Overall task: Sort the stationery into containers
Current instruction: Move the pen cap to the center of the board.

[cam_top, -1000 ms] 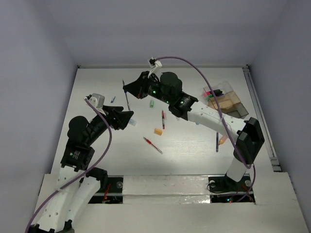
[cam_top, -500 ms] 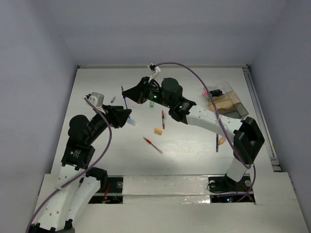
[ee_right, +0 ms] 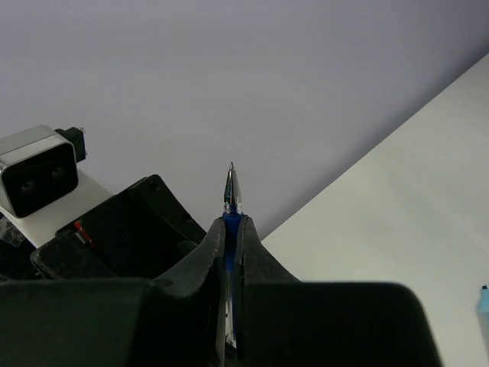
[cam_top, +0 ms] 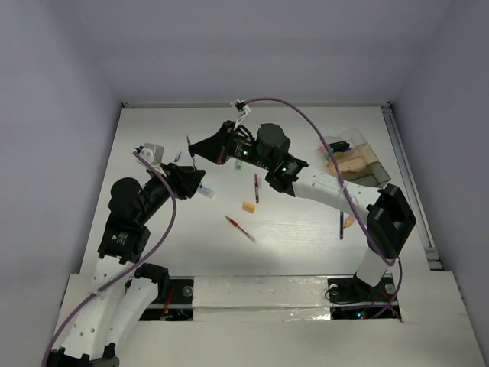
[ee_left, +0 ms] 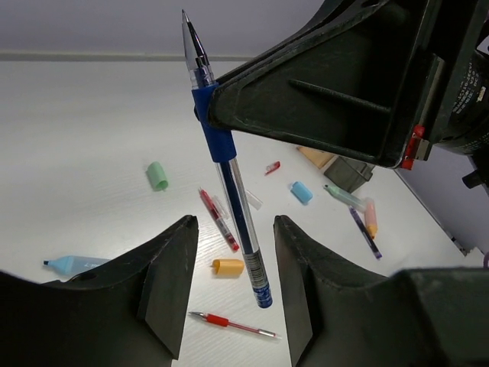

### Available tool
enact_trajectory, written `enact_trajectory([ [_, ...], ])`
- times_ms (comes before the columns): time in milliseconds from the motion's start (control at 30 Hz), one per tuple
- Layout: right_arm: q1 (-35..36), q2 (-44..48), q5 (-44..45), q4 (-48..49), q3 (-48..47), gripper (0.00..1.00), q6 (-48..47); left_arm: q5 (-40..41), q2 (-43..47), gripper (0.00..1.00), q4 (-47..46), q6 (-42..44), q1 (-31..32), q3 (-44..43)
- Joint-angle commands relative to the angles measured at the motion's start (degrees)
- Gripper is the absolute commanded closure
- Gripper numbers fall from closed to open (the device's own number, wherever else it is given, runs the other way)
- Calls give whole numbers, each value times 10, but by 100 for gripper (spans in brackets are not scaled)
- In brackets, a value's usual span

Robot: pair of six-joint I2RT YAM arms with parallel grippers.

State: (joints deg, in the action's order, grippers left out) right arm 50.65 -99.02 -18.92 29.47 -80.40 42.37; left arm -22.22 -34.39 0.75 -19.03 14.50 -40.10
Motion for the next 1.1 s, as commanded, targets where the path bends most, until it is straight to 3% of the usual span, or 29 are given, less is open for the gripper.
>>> enact_trajectory([
  [0, 1, 10, -21, 47, -4, 99, 6, -17, -1, 59, -25, -6, -4, 0],
  [200, 1, 0, -34, 52, -11, 99, 16, -46, -3, 62, -37, -8, -4, 3],
  [367, 1, -6, -38, 55, -12, 99, 21, -49, -3, 80, -37, -7, -4, 1],
  [433, 1, -8, -39, 55, -12, 99, 22, -49, -2, 89, -37, -6, -4, 0],
  [467, 1, -8, -38, 55, -11, 99, 22, -49, -1, 99, -35, -4, -4, -2],
  [567, 1, -8, -37, 52, -10, 98, 22, -34, 3, 100, -25, 2, -4, -4],
  [667, 1, -7, -29, 23, -19, 80, 0, -17, 8, 100, -11, 7, -4, -6],
  [700, 1, -6, -28, 14, -22, 66, -5, -9, 12, 100, -8, 7, -4, -6],
  [800, -14, 6, -24, -25, -28, 44, -23, 35, 18, 100, 28, 13, -4, -18],
  [1000, -64, 27, -38, -64, -7, 39, -41, 87, 33, 100, 67, 21, -4, -43],
  [1067, -74, 28, -36, -83, -3, 47, -48, 113, 39, 100, 80, 23, -4, -49],
])
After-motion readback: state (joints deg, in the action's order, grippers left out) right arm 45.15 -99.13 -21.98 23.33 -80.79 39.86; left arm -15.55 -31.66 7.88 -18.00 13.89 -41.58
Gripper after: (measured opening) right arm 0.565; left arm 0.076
